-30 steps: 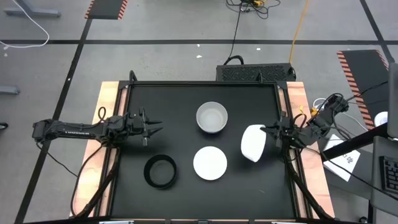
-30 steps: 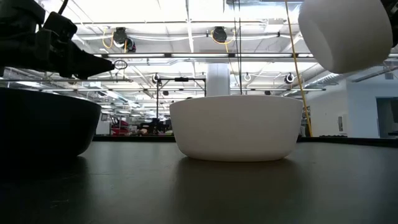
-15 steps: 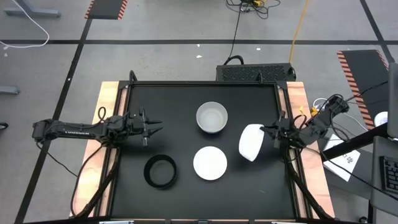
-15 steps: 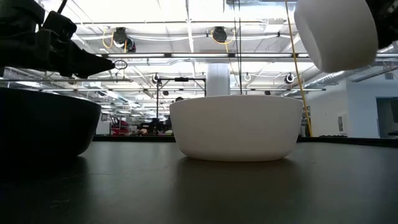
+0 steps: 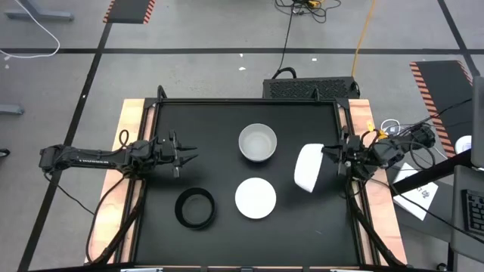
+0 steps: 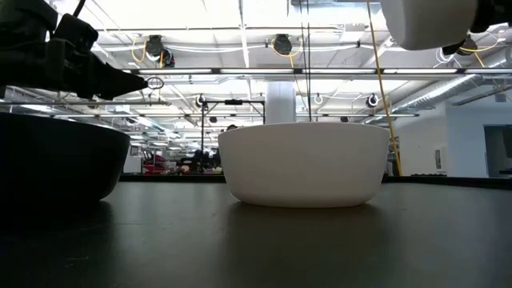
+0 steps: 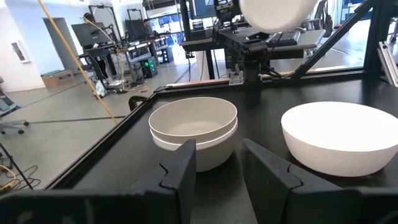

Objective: Nest bowls inside each other
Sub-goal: Stack the right white bowl on the top of the gray bowl

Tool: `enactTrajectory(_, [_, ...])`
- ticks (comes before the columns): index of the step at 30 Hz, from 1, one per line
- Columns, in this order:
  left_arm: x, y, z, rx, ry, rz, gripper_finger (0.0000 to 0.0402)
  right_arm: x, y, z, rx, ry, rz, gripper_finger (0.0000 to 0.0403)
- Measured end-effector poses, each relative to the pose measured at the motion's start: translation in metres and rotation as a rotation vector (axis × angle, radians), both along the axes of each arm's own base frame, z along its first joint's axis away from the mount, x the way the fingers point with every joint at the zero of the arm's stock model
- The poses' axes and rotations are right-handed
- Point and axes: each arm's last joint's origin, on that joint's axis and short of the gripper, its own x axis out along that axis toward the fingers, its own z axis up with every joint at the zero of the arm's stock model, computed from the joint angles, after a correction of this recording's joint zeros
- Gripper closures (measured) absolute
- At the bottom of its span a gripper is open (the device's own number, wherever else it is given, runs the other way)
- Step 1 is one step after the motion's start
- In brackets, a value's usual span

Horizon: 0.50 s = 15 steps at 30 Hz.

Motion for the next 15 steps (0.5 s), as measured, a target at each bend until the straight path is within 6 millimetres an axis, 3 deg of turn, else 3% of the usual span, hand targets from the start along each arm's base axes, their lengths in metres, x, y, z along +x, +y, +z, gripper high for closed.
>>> enactTrajectory(8, [0.000, 0.000, 0.001, 0.019, -0.007, -0.001, 0.0275, 0.007, -0.005, 0.008, 0.024, 0.044, -0.025, 0.0403])
enactTrajectory(15, [0.000, 0.000, 0.002, 0.020, -0.019, -0.002, 0.0275, 0.032, -0.012, 0.012, 0.035, 0.170, -0.098, 0.0403])
